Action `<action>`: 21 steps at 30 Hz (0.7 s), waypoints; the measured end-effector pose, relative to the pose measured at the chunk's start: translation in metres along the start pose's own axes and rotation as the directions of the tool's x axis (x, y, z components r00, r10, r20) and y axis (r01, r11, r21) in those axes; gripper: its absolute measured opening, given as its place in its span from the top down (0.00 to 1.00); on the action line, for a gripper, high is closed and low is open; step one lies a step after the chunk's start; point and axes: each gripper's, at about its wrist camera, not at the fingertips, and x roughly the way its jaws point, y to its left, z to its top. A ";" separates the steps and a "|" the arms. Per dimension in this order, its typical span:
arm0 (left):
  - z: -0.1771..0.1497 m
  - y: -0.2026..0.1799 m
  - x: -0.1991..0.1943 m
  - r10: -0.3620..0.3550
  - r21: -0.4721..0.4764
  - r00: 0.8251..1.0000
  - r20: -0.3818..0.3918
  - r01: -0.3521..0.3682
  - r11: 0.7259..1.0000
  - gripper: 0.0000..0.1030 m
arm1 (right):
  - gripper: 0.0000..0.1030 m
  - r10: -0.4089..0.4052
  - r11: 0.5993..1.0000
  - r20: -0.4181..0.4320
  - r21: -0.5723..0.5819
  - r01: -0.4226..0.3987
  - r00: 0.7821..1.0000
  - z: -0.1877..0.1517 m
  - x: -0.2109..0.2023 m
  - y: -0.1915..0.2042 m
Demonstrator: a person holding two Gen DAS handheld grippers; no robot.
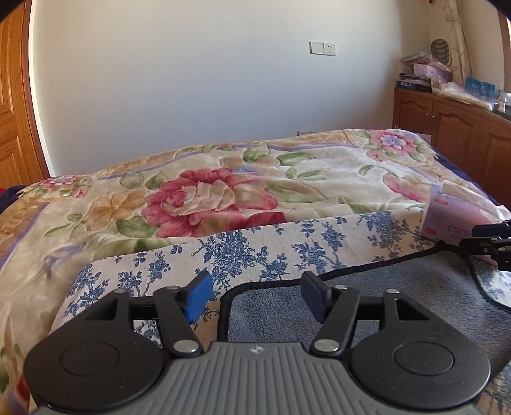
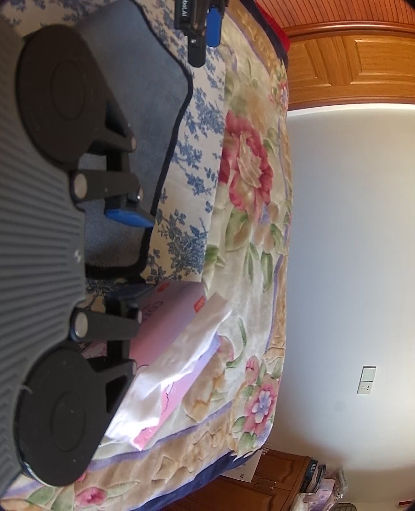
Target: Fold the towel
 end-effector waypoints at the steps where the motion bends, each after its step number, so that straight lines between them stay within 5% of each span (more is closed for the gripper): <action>1: 0.001 -0.001 -0.005 -0.002 -0.001 1.000 -0.001 0.002 1.000 0.33 | 0.61 0.003 1.000 0.003 0.007 -0.003 1.000 0.001 -0.005 0.001; 21: 0.021 -0.016 -0.118 -0.005 0.019 0.999 0.037 0.005 1.000 0.15 | 0.60 0.032 0.999 0.035 0.020 -0.033 0.999 0.007 -0.101 0.034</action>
